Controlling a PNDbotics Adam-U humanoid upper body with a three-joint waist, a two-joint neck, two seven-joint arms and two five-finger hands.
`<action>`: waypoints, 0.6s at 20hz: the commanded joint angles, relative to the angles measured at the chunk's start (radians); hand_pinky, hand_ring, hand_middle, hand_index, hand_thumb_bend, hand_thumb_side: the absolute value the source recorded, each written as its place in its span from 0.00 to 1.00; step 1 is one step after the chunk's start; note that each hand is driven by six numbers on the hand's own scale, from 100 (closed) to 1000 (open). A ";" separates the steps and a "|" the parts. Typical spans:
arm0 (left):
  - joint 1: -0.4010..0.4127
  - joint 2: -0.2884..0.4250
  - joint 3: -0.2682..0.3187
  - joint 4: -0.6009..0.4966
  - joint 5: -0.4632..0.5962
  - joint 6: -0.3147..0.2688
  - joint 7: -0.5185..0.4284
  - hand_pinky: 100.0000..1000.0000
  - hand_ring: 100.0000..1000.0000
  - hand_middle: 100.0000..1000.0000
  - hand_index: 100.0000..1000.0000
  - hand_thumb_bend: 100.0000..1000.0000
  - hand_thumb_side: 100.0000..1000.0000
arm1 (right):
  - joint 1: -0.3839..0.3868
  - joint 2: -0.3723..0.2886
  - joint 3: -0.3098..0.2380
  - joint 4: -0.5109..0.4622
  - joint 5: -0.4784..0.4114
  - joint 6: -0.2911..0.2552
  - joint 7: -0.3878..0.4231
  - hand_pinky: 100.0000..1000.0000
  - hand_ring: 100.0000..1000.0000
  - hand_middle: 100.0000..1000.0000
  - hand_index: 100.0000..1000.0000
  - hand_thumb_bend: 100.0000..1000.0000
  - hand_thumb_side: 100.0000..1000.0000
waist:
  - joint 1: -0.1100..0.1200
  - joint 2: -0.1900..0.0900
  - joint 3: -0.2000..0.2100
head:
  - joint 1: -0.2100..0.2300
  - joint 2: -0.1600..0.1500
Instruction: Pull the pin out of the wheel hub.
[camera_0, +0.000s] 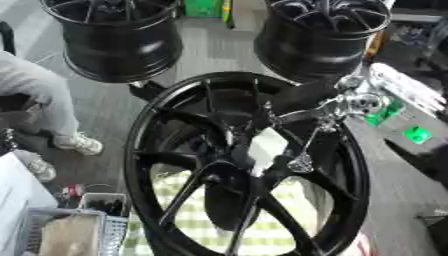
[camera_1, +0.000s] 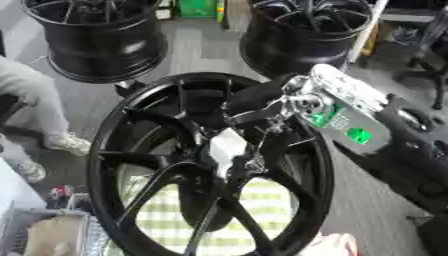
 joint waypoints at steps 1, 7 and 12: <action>-0.010 0.012 0.005 -0.010 0.001 -0.002 -0.002 0.60 0.53 0.59 0.80 0.00 0.78 | -0.025 -0.033 -0.032 -0.039 -0.013 0.008 -0.002 0.68 0.69 0.54 0.63 0.00 0.06 | 0.005 -0.010 -0.003 | -0.001 -0.003; -0.009 0.015 0.006 -0.010 0.001 -0.001 -0.001 0.60 0.53 0.59 0.80 0.00 0.78 | -0.062 -0.086 -0.073 -0.099 -0.048 0.040 -0.002 0.69 0.69 0.55 0.63 0.00 0.03 | 0.002 -0.014 -0.009 | 0.002 -0.003; -0.007 0.020 0.011 -0.011 0.000 0.001 0.002 0.60 0.53 0.59 0.80 0.00 0.78 | -0.042 -0.166 -0.168 -0.135 -0.086 0.068 -0.009 0.70 0.69 0.55 0.63 0.00 0.00 | -0.003 -0.015 -0.019 | 0.010 -0.003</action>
